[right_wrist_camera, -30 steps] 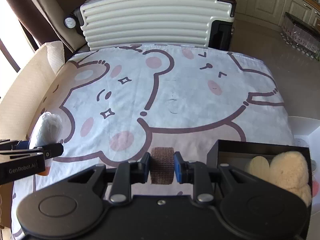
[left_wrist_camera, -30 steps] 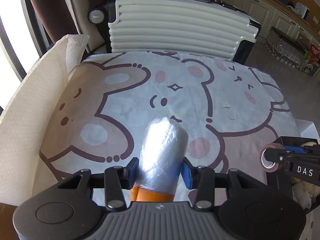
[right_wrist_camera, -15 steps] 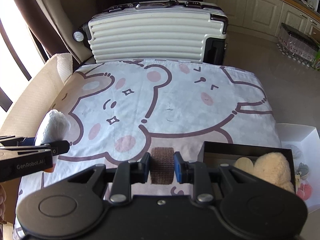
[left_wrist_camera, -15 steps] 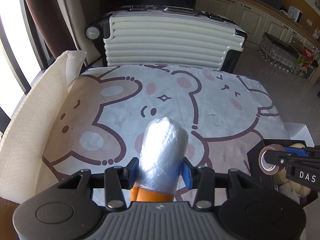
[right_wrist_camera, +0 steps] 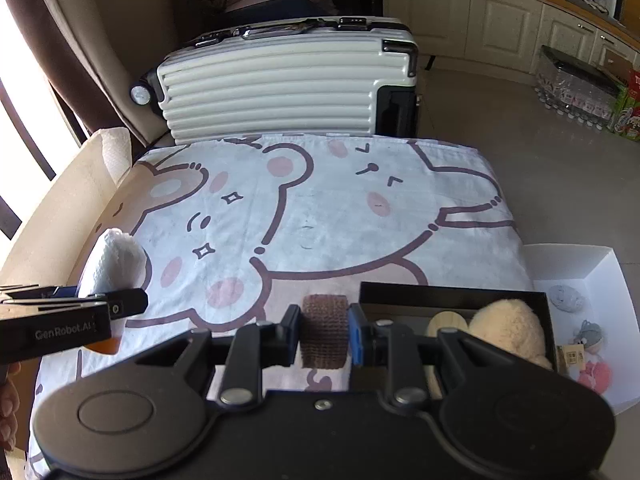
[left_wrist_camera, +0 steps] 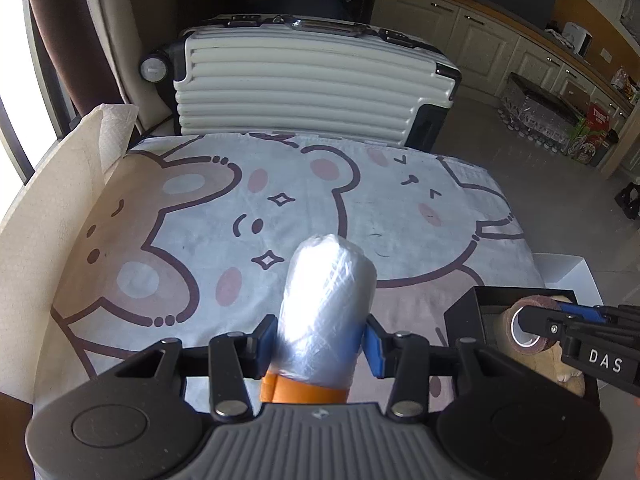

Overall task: Organize objects
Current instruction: 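Lift the spool with the left tool toward the box while the right tool carries the roll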

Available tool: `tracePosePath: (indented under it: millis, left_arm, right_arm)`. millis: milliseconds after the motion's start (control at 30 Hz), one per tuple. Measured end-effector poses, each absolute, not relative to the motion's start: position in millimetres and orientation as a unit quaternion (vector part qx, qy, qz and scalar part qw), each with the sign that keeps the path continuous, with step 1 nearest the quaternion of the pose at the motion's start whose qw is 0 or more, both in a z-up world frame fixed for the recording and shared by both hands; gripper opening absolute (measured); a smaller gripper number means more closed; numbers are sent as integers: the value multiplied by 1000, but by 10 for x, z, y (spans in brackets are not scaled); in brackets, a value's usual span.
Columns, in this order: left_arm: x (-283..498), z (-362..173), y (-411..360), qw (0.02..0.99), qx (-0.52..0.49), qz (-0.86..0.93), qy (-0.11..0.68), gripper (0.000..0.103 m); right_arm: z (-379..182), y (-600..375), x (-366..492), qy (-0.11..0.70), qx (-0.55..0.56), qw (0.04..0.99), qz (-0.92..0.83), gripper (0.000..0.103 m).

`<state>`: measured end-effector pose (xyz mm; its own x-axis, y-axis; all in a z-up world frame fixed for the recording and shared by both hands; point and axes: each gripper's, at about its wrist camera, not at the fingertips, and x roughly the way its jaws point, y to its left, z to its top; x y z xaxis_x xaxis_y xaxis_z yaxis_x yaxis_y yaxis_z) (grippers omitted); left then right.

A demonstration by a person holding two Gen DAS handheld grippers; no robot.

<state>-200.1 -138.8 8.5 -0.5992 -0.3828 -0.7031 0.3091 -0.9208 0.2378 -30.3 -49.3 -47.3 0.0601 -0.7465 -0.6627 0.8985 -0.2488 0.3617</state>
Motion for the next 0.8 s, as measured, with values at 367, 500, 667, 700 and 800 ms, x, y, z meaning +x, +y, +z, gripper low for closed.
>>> tracePosePath:
  millis: [367, 500, 667, 700, 800]
  left_arm:
    - [-2219, -127, -928, 135, 411, -902, 2, 46]
    - [-2290, -217, -776, 117, 414, -902, 18, 46]
    - [-2375, -348, -662, 100, 419, -901, 49, 46]
    - [-2386, -374, -656, 96, 420, -900, 61, 46]
    - [-2434, -459, -639, 89, 426, -896, 90, 46]
  right_arm:
    - [-627, -245, -687, 82, 413, 579, -698, 26]
    - [-696, -173, -796, 81, 417, 571, -702, 26]
    - [-787, -107, -904, 76, 421, 567, -704, 26]
    - [-808, -104, -922, 74, 421, 568, -704, 26]
    - [-864, -101, -973, 76, 424, 562, -706, 26]
